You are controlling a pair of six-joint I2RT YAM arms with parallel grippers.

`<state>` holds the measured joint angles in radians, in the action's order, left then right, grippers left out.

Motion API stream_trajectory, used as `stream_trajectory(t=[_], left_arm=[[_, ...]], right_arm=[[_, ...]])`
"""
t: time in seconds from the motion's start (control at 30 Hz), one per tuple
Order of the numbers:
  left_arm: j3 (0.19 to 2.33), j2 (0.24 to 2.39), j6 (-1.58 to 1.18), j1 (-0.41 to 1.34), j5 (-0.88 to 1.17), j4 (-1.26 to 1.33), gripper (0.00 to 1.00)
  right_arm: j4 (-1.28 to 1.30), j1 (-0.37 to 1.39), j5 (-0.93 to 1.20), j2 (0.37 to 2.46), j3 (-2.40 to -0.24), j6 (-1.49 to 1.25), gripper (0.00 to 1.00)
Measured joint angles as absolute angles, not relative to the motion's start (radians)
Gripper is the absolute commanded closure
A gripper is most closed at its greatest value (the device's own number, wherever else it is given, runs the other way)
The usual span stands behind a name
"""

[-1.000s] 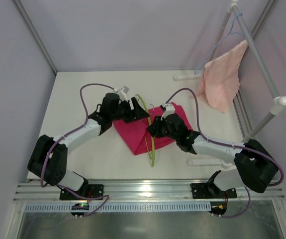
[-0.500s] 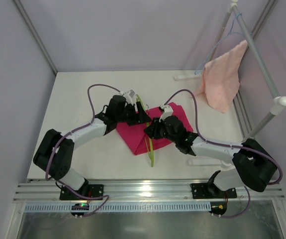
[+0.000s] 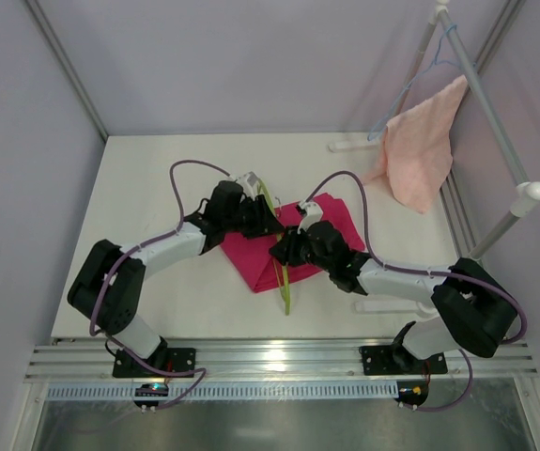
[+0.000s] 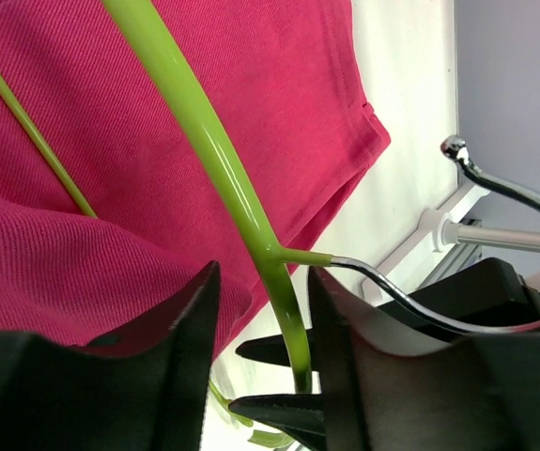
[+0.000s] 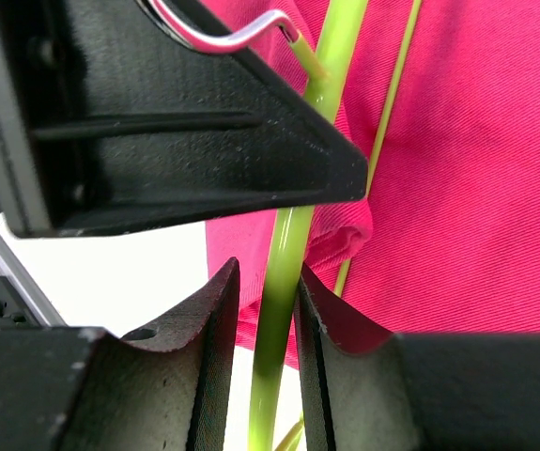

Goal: Place the trousers on the hanger
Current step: Place trousers on hanger

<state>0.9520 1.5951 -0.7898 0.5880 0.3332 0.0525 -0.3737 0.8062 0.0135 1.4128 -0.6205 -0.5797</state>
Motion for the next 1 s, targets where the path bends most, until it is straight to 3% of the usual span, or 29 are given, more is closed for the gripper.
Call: stream_trajectory(t=[0.2, 0.4, 0.7, 0.87, 1.0], left_arm=[[0.952, 1.596, -0.82, 0.588, 0.334, 0.055, 0.86], [0.967, 1.608, -0.863, 0.592, 0.34, 0.04, 0.99], [0.984, 1.613, -0.894, 0.594, 0.318, 0.005, 1.0], [0.984, 1.613, -0.911, 0.593, 0.313, 0.003, 1.0], [0.984, 1.613, -0.918, 0.593, 0.309, 0.002, 1.0]], right_arm=[[-0.389, 0.811, 0.027, 1.413, -0.617, -0.58, 0.68], [-0.397, 0.812, 0.028, 1.407, -0.591, -0.58, 0.68], [-0.363, 0.712, 0.04, 1.226, -0.512, -0.578, 0.55], [-0.367, 0.613, 0.07, 1.238, -0.512, -0.579, 0.5], [-0.382, 0.591, 0.13, 1.301, -0.516, -0.582, 0.4]])
